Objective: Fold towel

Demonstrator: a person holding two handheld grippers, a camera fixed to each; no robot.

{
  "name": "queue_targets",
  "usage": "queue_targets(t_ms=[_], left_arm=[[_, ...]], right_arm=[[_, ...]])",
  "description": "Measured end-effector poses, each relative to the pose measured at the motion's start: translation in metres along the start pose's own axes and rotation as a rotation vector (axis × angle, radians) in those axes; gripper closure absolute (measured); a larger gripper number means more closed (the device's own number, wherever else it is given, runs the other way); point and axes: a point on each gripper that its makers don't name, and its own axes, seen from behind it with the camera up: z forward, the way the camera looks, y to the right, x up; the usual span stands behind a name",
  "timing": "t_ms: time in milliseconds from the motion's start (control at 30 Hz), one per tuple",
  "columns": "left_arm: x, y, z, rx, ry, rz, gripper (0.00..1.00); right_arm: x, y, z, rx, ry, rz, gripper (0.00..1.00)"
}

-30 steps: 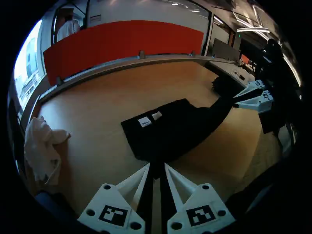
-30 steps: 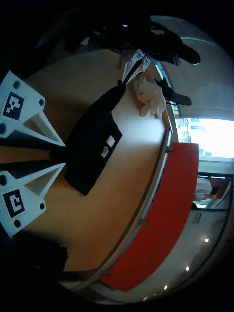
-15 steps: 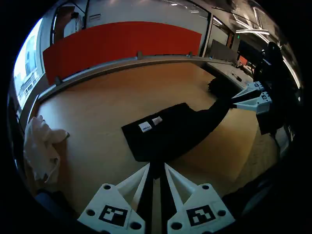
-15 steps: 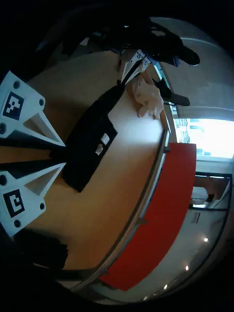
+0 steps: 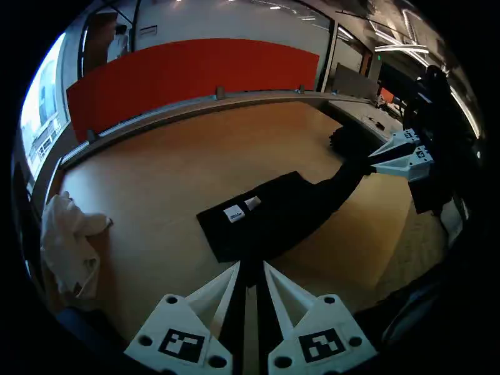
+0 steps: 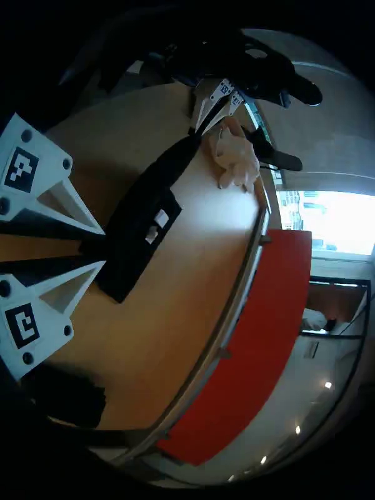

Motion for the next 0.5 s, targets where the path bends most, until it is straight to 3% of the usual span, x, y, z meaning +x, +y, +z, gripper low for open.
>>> queue_targets(t_ms=[267, 500], left_arm=[[0.001, -0.002, 0.007, 0.004, -0.008, -0.012, 0.9], [0.002, -0.009, 0.021, 0.018, -0.023, -0.014, 0.9]], right_arm=[[-0.003, 0.005, 0.005, -0.005, -0.02, -0.004, 0.86], [-0.003, 0.012, 0.021, -0.009, -0.04, -0.015, 0.86]])
